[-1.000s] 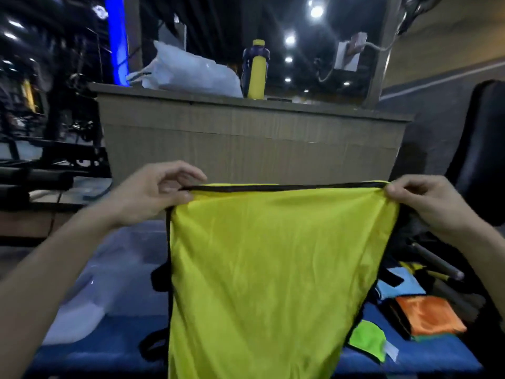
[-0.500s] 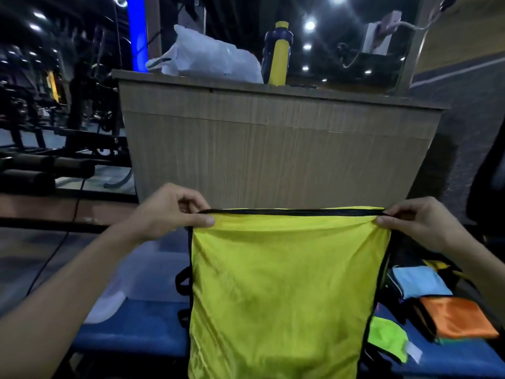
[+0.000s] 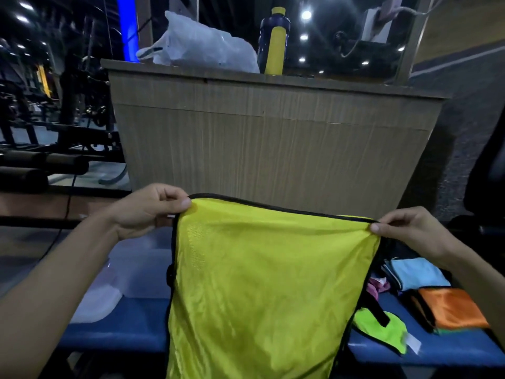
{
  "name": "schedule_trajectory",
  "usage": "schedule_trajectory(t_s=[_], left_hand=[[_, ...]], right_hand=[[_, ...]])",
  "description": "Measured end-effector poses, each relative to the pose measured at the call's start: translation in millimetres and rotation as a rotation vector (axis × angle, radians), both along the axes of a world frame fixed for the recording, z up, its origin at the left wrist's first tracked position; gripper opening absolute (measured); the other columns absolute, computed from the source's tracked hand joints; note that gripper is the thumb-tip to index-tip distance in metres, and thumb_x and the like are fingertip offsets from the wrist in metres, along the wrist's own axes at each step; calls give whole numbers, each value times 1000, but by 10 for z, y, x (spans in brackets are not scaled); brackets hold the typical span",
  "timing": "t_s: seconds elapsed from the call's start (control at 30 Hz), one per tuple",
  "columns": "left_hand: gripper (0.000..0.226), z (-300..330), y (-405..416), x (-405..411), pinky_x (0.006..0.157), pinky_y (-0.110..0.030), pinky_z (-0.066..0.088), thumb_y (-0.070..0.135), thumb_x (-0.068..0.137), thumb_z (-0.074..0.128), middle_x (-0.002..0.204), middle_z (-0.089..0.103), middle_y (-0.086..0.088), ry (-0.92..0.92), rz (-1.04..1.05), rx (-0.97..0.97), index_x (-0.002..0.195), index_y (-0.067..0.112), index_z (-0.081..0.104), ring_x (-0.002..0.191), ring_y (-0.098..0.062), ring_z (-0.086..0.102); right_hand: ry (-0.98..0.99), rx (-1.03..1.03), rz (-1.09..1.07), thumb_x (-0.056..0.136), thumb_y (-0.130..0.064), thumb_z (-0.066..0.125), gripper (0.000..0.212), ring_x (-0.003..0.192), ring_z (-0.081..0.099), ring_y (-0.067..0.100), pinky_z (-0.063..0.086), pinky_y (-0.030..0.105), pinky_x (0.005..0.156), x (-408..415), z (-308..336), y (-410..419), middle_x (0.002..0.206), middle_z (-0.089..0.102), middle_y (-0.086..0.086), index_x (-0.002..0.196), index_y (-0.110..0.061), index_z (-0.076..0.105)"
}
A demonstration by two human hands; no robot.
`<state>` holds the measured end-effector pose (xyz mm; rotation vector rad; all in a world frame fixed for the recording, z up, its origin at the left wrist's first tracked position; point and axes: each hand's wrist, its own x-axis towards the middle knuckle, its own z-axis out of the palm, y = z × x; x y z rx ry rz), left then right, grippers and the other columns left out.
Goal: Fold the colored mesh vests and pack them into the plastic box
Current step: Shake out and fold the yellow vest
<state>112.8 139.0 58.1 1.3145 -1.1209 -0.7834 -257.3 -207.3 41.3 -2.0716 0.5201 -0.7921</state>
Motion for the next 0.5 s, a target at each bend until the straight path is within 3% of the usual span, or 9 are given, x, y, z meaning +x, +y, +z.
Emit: schedule_trajectory(t_s=[0.07, 0.13, 0.2, 0.23, 0.33, 0.4, 0.43, 0.5], left_hand=[[41, 9, -16, 53, 55, -15, 52, 43, 46, 101, 61, 63, 4, -17, -5, 46, 60, 18, 72, 56, -2, 60], [54, 12, -55, 72, 55, -15, 53, 49, 31, 103, 61, 64, 2, -38, 40, 76, 60, 16, 71, 56, -3, 62], [58, 5, -108, 86, 59, -16, 55, 53, 28, 102, 66, 66, 1, -77, 90, 64, 63, 17, 74, 60, -5, 63], [60, -7, -134, 90, 62, -16, 55, 57, 27, 101, 69, 68, 0, -114, 124, 44, 66, 18, 76, 64, -5, 65], [71, -58, -184, 101, 65, -17, 56, 68, 28, 96, 75, 72, -2, -200, 223, -17, 78, 19, 81, 70, -6, 67], [77, -85, -194, 107, 67, -18, 57, 74, 32, 92, 79, 73, -3, -260, 259, -36, 85, 20, 81, 73, -8, 68], [78, -90, -195, 109, 69, -18, 57, 77, 34, 90, 81, 74, -4, -289, 268, -41, 88, 21, 81, 75, -8, 68], [78, -76, -184, 86, 71, -19, 58, 80, 37, 87, 85, 75, -4, -314, 269, -31, 89, 22, 81, 78, -9, 69]], right_hand=[[69, -13, 25, 67, -26, 89, 21, 73, 66, 20, 54, 27, 68, -2, -17, -9, 83, 75, 22, 71, -8, 80], [183, -62, 33, 60, -53, 94, 44, 71, 65, 20, 51, 33, 68, -20, -65, -45, 81, 76, 16, 74, -13, 81], [213, -76, 23, 51, -68, 90, 57, 68, 66, 16, 52, 28, 64, -52, -98, -74, 79, 77, 11, 74, -16, 81], [200, -74, 9, 55, -63, 91, 54, 69, 67, 15, 53, 26, 65, -63, -98, -70, 79, 77, 11, 75, -14, 81], [103, -11, 11, 68, -19, 85, 26, 75, 72, 16, 57, 20, 70, -89, -86, -17, 87, 77, 20, 84, 1, 78], [42, 61, 17, 75, 0, 78, 13, 75, 73, 14, 58, 18, 70, -113, -105, 18, 91, 75, 26, 87, 5, 75], [16, 107, 17, 76, 4, 77, 12, 75, 73, 14, 58, 18, 69, -128, -112, 38, 93, 74, 27, 88, 5, 75], [-30, 221, 25, 69, -9, 86, 22, 75, 73, 15, 60, 21, 69, -155, -106, 75, 93, 75, 25, 88, -2, 77]])
